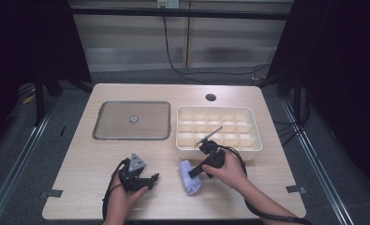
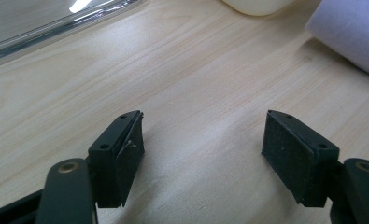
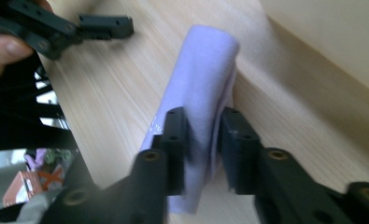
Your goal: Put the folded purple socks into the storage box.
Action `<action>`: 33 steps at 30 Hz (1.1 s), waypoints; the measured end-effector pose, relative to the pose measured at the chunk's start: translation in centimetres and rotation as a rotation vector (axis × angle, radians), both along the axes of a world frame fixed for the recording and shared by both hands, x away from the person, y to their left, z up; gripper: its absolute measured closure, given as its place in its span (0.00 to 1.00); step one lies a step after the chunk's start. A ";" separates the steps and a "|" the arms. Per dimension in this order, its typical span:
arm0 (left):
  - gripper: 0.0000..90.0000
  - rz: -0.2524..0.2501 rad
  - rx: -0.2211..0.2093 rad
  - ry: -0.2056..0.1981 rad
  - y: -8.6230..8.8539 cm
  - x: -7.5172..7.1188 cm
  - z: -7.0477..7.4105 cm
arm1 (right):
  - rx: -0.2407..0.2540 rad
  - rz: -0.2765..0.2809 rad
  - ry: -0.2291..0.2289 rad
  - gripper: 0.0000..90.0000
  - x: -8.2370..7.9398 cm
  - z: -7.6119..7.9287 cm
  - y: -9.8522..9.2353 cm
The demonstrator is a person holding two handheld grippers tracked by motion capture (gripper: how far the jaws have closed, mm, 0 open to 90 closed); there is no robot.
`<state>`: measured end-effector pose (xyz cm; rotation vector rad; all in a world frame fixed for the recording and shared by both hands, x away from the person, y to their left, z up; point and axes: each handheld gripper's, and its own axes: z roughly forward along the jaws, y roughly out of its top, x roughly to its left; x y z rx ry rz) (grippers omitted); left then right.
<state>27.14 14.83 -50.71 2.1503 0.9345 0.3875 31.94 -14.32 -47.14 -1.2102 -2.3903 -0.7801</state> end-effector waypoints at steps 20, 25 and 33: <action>0.32 0.001 0.000 0.000 0.0 0.0 0.0 | -0.015 -0.013 0.005 0.79 -0.1 -1.2 1.4; 0.32 0.001 0.000 0.000 0.0 0.0 0.0 | -0.031 0.002 0.015 0.83 -0.1 -0.6 1.4; 0.32 0.001 -0.001 0.000 0.0 0.0 0.0 | -0.034 -0.003 0.020 0.83 0.2 0.4 0.1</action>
